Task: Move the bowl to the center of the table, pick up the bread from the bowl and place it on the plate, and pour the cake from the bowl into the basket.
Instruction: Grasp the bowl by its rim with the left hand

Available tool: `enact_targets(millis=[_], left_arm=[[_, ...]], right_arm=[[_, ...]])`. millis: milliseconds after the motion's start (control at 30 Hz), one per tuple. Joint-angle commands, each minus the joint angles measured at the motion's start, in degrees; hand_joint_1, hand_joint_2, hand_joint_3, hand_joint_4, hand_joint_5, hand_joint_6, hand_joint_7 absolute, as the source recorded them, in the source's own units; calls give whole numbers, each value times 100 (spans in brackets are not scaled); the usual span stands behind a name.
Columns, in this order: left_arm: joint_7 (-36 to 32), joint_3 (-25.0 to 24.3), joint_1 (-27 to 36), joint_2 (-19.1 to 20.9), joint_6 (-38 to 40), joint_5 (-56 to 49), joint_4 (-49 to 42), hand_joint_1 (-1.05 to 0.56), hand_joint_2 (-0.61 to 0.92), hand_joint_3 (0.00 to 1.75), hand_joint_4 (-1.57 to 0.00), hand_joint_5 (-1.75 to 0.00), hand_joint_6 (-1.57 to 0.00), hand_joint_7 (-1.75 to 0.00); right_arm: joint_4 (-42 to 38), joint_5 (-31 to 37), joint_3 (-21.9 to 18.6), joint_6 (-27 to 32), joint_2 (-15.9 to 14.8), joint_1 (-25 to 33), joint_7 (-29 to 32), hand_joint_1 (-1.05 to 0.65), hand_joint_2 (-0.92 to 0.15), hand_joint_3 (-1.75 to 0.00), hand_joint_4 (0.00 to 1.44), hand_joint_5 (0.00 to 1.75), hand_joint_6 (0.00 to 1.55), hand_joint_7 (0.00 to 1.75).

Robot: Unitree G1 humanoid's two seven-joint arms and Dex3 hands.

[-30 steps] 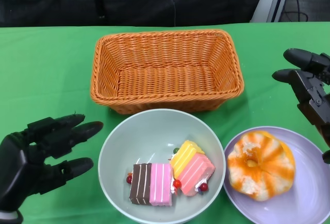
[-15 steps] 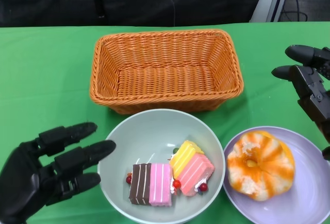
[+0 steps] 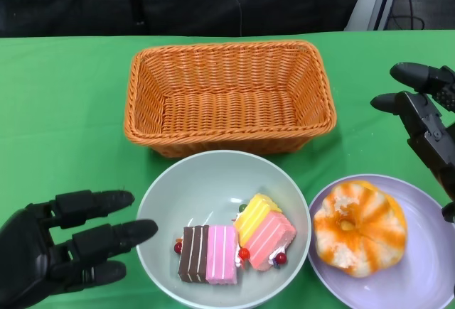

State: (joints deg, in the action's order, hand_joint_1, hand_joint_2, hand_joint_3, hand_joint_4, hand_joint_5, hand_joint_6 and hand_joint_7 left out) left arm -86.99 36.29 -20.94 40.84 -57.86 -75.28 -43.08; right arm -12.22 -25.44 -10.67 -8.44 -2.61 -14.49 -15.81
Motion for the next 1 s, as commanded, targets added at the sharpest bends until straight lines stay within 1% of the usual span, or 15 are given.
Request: enact_targets(millis=[33,367,500,667,867,1000], left_arm=[[-307,164,-135,210,33,-64,35,-34,92,4,-83,-4,-78,-4],[-282,533,-315,334,384,-240,199,-33,92,3,-87,-4,-84,-3],[-65,655,-389,386,443,-272,276,-35,92,8,-86,-3,-83,-2],[58,816,-470,392,513,-313,374,-39,92,13,-89,-4,-85,-2],[153,947,-552,365,613,-339,416,-39,92,13,-92,-5,-87,-2],[267,1030,-631,361,598,-336,442,-40,92,14,-93,-5,-89,-3]], right_arm=[[86,-3,-93,28,0,-45,23,-26,-92,-32,56,131,71,70],[162,34,-104,-8,87,-6,38,-27,-92,-31,56,131,70,71],[204,69,-97,-28,123,21,31,-28,-92,-29,57,132,71,72],[272,91,-92,28,160,70,23,-27,-92,-30,56,131,69,72],[322,122,-67,24,177,107,-4,-27,-92,-30,55,130,69,72],[439,109,-34,17,248,183,6,-25,-92,-30,57,131,69,73]])
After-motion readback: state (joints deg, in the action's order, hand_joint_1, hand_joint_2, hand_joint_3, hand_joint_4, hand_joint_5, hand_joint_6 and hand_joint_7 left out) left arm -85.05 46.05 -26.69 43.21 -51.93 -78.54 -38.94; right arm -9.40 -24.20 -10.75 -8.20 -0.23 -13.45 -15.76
